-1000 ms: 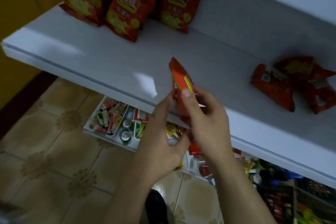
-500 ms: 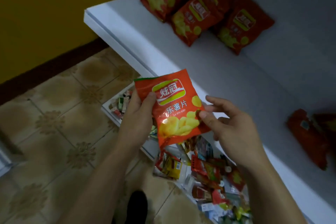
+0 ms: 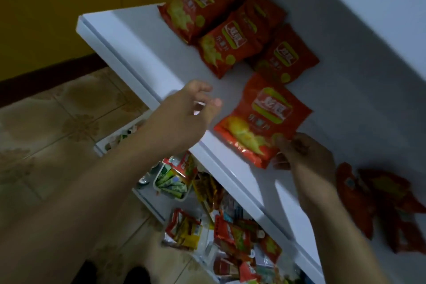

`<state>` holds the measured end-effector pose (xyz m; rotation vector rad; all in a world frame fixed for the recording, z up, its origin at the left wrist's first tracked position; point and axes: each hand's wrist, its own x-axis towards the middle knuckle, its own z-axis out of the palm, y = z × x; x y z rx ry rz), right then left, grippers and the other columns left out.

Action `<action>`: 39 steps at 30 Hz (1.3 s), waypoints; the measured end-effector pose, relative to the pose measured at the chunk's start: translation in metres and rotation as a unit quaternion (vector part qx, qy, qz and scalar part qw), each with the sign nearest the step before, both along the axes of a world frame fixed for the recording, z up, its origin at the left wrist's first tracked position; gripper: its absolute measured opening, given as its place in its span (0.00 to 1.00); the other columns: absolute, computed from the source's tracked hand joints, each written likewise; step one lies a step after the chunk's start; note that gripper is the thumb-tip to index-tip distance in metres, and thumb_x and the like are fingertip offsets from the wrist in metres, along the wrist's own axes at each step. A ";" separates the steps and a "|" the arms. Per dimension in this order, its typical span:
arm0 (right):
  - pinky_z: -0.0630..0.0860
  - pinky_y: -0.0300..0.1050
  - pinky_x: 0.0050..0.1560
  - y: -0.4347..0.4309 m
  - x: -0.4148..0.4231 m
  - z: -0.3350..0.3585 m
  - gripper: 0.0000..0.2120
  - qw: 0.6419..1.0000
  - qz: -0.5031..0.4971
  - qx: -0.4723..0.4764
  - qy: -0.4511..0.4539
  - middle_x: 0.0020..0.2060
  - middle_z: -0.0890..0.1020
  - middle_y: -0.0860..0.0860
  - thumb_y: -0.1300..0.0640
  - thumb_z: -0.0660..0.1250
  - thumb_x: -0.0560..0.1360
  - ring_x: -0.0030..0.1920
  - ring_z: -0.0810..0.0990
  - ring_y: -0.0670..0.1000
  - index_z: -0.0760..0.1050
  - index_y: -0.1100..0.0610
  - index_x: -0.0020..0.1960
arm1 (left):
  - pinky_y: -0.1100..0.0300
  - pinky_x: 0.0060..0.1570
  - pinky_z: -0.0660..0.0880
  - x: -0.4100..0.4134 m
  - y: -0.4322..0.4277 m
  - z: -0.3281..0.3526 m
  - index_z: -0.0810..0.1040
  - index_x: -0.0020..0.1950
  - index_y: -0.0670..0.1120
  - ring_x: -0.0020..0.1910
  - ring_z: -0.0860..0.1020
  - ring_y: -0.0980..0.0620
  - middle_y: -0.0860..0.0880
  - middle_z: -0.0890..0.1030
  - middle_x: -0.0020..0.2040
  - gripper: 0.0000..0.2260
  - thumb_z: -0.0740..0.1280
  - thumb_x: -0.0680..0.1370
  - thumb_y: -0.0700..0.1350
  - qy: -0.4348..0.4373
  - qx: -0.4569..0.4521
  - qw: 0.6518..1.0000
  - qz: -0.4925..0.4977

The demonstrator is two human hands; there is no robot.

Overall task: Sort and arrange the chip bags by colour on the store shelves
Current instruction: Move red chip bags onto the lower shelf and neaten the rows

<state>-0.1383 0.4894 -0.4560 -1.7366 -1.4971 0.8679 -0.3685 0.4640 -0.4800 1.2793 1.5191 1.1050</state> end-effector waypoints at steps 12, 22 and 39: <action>0.80 0.49 0.35 0.145 0.002 -0.028 0.07 0.996 -0.084 0.012 -0.006 0.37 0.82 0.60 0.58 0.70 0.75 0.31 0.83 0.54 0.76 0.59 0.41 | 0.54 0.67 0.66 -0.002 0.030 -0.013 0.65 0.74 0.47 0.69 0.68 0.49 0.48 0.72 0.70 0.24 0.63 0.79 0.51 0.298 0.073 0.951 -0.038; 0.82 0.60 0.42 0.187 -0.001 -0.037 0.11 0.991 -0.120 0.034 -0.042 0.35 0.83 0.57 0.52 0.71 0.72 0.36 0.85 0.57 0.75 0.51 0.33 | 0.54 0.66 0.66 0.006 0.030 -0.026 0.66 0.73 0.53 0.66 0.70 0.51 0.51 0.74 0.68 0.20 0.60 0.81 0.52 0.284 0.068 0.955 -0.044; 0.67 0.21 0.35 0.013 0.105 -0.030 0.17 0.985 -0.097 -0.051 -0.134 0.53 0.78 0.47 0.57 0.73 0.73 0.43 0.75 0.38 0.77 0.54 0.61 | 0.51 0.66 0.65 0.081 0.012 -0.021 0.70 0.71 0.52 0.68 0.69 0.49 0.50 0.76 0.66 0.21 0.60 0.79 0.54 0.272 0.122 0.943 -0.144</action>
